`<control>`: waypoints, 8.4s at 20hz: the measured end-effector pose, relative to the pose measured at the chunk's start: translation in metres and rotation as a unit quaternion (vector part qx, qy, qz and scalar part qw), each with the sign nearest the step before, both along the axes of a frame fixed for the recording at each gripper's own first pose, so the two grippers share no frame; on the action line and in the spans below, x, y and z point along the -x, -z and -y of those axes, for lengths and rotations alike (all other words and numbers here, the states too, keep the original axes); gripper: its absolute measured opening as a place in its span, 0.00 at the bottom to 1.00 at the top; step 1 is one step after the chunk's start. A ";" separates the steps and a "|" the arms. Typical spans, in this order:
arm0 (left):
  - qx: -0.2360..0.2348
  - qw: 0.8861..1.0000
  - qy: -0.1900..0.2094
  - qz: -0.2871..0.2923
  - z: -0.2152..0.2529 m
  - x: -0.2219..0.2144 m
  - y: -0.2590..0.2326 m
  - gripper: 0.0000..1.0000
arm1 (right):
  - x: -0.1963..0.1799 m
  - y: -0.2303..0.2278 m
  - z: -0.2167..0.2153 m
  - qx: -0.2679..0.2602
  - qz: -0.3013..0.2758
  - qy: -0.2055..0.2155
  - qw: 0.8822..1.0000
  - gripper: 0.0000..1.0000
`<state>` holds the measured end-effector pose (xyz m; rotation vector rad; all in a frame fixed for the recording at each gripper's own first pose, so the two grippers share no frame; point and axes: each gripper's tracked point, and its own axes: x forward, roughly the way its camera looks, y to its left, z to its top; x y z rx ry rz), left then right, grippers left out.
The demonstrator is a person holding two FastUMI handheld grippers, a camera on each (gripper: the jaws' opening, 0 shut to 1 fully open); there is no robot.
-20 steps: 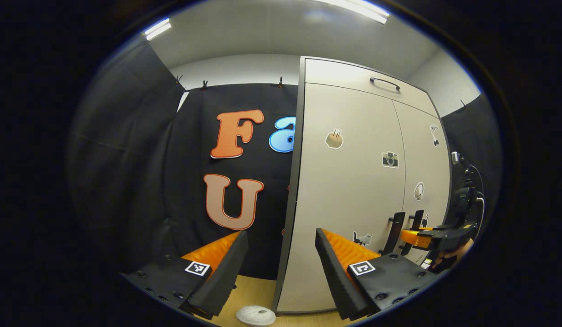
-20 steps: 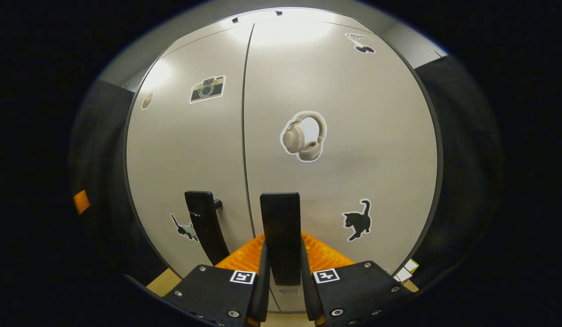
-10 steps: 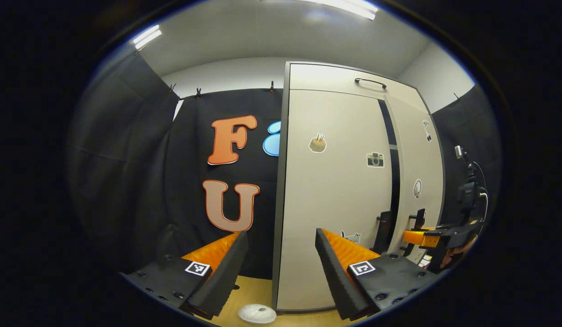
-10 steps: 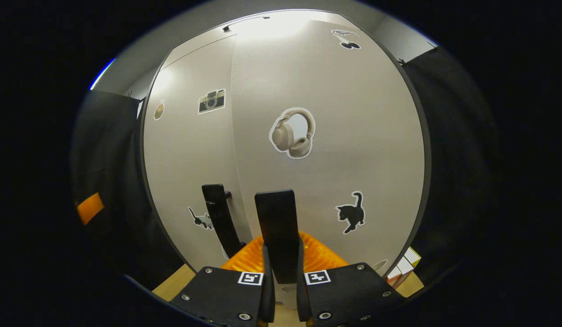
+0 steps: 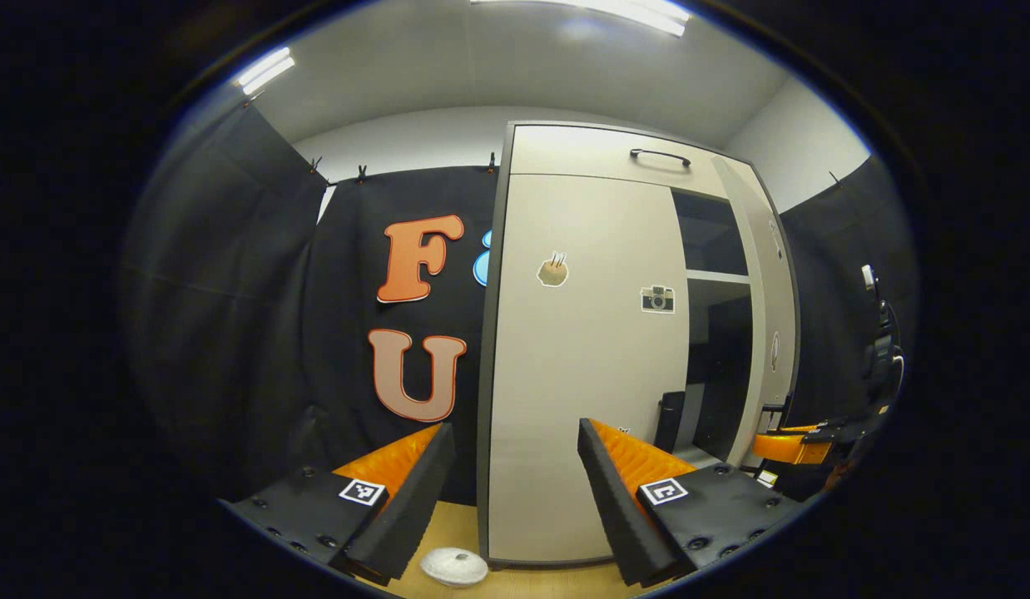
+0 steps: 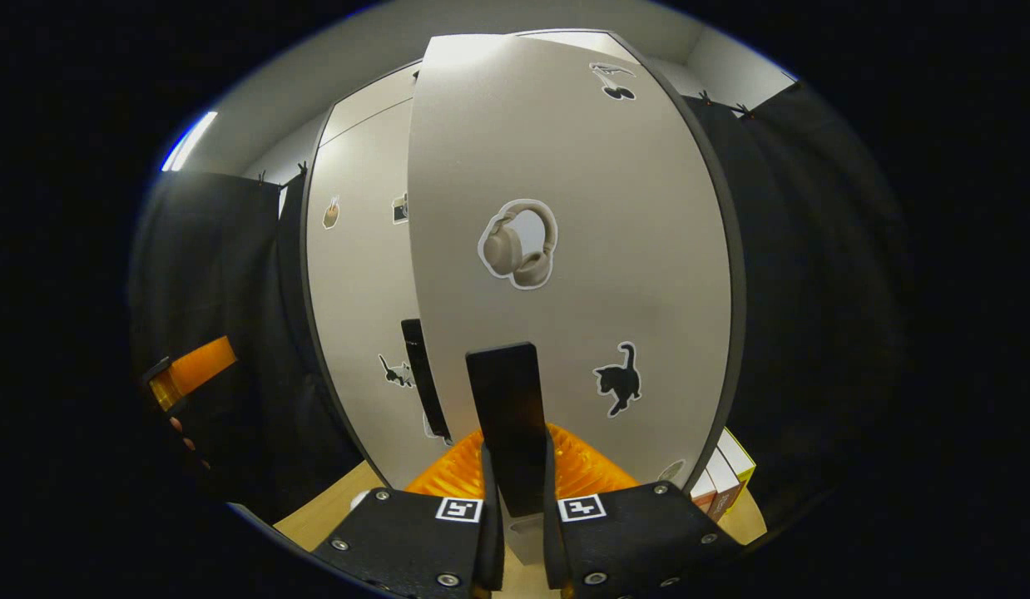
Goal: Open the right door of the double-door shoe cabinet with the right hand, and open the left door with the left hand.
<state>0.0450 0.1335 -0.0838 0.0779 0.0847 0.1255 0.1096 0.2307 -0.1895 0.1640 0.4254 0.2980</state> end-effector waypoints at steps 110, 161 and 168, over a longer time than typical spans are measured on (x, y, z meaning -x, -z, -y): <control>0.006 0.992 -0.067 -0.108 -0.017 0.044 0.071 0.09 | 0.115 -0.049 0.132 0.056 0.097 -0.005 0.994 0.72; -0.025 1.000 -0.001 -0.005 0.066 0.053 -0.009 0.94 | 0.112 -0.084 0.118 0.041 0.132 0.005 0.990 0.90; -0.027 0.999 0.017 0.010 0.076 0.038 -0.015 0.94 | 0.106 -0.092 0.113 0.045 0.145 0.013 0.988 0.90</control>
